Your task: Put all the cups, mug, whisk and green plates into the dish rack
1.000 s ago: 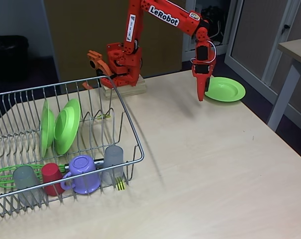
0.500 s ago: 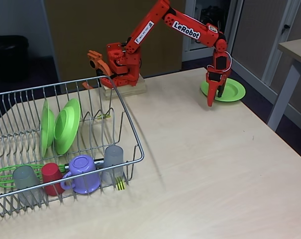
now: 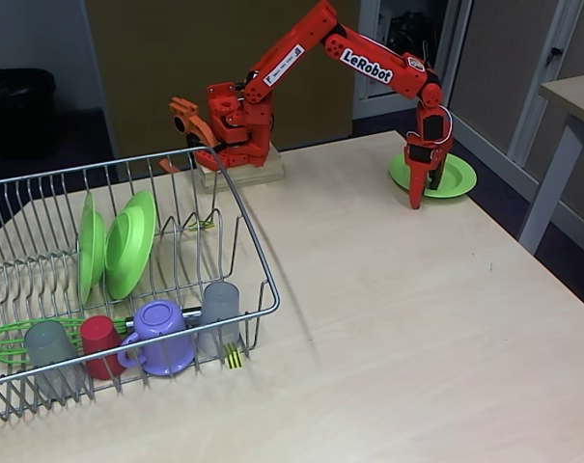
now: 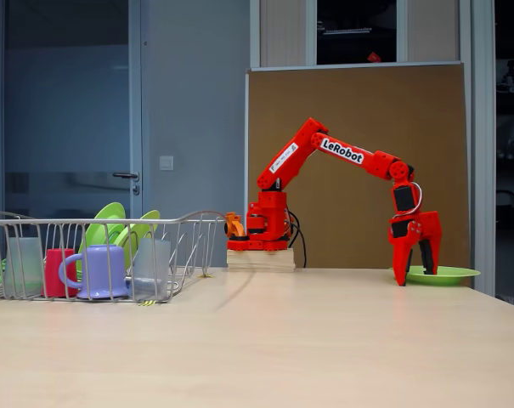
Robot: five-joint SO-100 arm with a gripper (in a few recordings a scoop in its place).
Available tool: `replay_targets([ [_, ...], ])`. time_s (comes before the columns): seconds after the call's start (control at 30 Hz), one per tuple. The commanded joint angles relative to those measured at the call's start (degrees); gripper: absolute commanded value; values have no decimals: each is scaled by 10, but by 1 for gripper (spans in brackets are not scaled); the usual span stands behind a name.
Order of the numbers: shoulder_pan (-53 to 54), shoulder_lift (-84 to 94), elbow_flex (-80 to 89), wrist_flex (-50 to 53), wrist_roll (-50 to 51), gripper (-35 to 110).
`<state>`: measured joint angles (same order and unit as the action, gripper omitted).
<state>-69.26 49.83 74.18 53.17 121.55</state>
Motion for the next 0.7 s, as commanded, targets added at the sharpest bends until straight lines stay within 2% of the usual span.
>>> replay_targets([
  [0.0, -8, 35, 54, -27, -7, 15],
  [0.2, 6, 79, 134, -46, -38, 0],
  [0.4, 27, 163, 218, -60, -117, 0],
  [0.67, 91, 289, 221, 99, -279, 0],
])
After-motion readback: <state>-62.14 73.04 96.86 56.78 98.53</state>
